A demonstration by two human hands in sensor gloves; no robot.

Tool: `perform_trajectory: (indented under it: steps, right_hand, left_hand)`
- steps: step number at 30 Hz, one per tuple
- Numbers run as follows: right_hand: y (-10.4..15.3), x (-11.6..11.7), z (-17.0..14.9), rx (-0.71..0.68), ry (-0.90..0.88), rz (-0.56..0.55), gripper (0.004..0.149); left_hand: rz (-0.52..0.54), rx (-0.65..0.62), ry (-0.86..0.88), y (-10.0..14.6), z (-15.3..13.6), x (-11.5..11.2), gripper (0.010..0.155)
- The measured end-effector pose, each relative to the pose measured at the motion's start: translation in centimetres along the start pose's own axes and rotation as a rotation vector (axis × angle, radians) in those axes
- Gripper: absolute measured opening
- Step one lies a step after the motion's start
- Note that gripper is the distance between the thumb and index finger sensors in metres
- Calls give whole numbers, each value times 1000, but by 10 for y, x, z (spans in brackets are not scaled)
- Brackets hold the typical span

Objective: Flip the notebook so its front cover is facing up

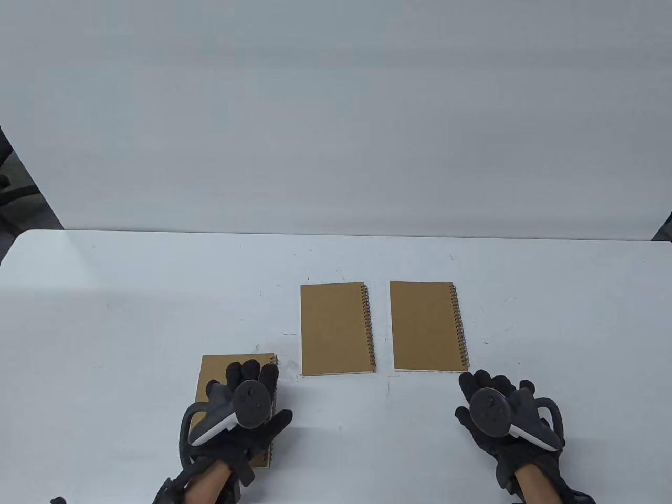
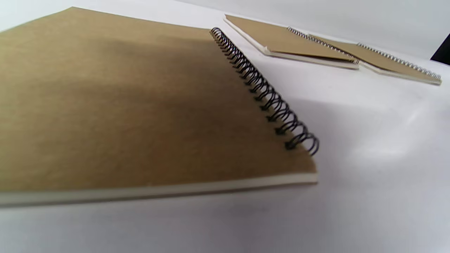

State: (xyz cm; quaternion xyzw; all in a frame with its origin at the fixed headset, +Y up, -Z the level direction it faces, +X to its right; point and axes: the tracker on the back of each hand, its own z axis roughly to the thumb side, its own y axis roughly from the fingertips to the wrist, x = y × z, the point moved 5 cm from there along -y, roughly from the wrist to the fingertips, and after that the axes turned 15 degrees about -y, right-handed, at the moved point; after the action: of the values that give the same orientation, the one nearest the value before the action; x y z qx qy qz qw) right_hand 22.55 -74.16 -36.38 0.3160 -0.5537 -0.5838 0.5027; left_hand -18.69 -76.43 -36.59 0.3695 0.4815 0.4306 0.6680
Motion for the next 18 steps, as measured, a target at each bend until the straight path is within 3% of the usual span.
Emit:
perform_trajectory:
  steps: [5,9,18]
  right_hand:
    - [-1,-1,-4,12,21,-3,64]
    - [3,-8,-4,10,-7,-32,63]
    - [0,-1,1,7,-6,-7,63]
  left_hand:
    - [-51,29,47,-8,-11,-11,86]
    - [-27,44,56,-6,-14,-5,87]
    - [-24,10,44,-24,25,19,90]
